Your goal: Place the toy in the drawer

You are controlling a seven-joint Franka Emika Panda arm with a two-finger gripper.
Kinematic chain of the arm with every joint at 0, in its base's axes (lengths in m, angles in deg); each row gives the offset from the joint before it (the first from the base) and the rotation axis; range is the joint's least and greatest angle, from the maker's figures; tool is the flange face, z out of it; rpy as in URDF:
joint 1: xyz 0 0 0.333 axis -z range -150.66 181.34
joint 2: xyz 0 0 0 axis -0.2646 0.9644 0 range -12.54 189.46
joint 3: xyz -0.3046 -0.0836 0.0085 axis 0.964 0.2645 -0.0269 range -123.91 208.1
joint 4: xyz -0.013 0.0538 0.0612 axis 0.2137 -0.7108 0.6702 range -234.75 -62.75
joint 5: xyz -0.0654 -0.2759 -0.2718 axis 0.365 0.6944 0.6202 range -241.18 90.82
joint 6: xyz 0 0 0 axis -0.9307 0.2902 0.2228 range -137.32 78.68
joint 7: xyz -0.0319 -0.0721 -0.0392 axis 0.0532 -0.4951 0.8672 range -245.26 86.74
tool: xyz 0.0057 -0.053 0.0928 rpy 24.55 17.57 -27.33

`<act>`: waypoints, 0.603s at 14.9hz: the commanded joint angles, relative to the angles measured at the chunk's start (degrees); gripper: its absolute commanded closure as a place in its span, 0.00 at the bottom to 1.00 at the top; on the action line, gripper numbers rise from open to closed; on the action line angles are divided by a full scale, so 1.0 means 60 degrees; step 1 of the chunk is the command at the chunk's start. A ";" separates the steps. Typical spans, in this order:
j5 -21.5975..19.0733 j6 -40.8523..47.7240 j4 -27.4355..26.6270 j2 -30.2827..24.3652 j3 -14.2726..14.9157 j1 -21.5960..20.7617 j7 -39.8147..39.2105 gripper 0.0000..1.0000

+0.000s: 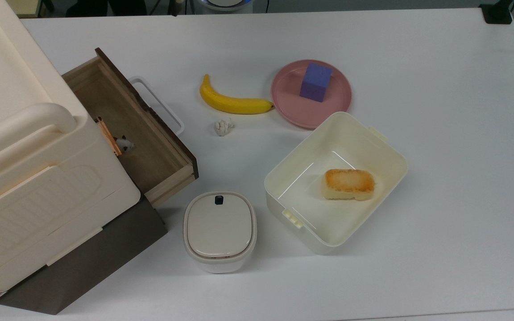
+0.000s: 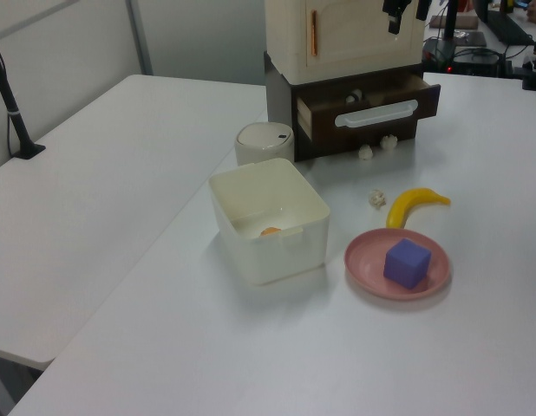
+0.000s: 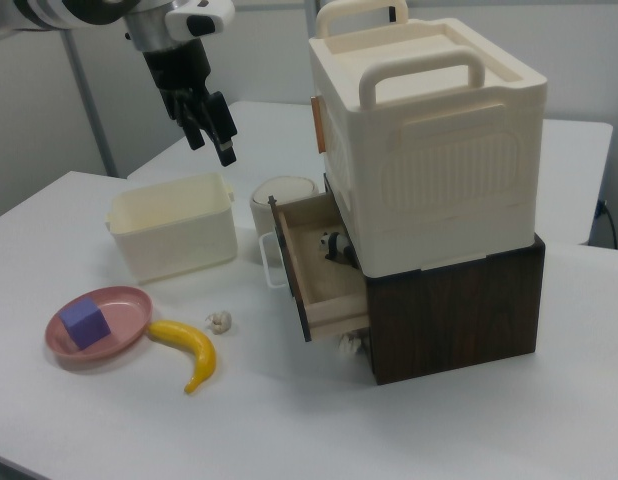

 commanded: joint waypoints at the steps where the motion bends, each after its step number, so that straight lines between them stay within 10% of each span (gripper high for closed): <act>1: -0.0251 0.0113 -0.0369 -0.0268 0.0157 -0.0192 -0.1101 0.00; 9: -0.0339 -0.0354 -0.1336 -0.0254 -0.0927 -0.0060 -0.2268 0.00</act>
